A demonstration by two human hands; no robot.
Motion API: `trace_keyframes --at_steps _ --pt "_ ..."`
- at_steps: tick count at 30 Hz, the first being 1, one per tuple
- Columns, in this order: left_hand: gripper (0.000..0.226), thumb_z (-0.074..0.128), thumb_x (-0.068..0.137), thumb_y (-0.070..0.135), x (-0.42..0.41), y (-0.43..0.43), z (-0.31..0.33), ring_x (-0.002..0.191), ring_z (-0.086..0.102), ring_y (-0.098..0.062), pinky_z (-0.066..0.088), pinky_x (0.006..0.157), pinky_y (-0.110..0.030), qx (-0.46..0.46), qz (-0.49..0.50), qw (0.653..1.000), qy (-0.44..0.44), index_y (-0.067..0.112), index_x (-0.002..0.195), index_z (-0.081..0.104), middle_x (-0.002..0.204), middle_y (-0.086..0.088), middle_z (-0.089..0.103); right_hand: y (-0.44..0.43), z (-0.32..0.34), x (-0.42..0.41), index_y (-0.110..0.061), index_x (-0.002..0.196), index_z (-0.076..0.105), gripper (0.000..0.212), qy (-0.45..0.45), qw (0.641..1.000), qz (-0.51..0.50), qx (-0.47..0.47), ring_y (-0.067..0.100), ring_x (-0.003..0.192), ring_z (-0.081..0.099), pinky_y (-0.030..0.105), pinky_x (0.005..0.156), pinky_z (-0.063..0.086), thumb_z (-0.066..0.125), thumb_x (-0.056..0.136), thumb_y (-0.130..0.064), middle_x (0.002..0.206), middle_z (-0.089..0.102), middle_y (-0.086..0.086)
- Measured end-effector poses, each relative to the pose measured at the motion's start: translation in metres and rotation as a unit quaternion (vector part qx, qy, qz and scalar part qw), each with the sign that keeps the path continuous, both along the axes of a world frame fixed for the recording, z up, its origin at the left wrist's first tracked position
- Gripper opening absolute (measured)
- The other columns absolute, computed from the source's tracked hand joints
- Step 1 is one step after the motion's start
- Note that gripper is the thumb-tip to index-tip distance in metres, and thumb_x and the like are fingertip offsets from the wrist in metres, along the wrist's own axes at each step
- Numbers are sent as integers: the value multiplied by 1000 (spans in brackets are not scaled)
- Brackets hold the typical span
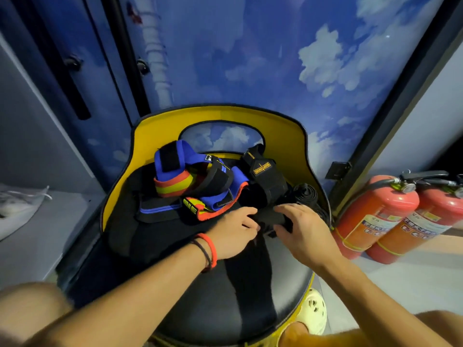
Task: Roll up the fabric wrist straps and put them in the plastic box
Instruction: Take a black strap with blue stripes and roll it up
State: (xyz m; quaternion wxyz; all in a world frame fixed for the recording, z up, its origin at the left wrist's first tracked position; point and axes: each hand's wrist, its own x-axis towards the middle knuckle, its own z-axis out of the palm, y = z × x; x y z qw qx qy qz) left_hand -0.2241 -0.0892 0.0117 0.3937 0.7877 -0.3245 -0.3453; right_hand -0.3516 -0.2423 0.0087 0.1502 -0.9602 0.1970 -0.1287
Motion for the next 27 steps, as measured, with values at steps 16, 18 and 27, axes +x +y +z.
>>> trace_keyframes --at_steps 16,18,27 --pt "18 69 93 16 135 92 46 84 69 -15 50 71 -18 30 140 988 -58 13 110 73 86 0 73 29 36 146 -29 109 63 28 188 974 65 110 24 98 63 32 80 48 73 88 -44 100 68 -1" --pt "17 69 92 19 145 87 43 82 66 -10 47 72 -19 28 143 986 -76 19 108 74 90 4 73 29 25 160 -26 110 61 30 153 963 -4 220 23 97 64 35 85 51 73 88 -43 98 66 -2" --pt "38 61 95 14 162 62 24 121 56 -6 41 98 -20 28 110 992 -53 23 131 63 131 7 63 24 12 202 -5 111 64 33 -30 785 -204 585 19 89 61 25 66 57 72 93 -32 104 61 13"
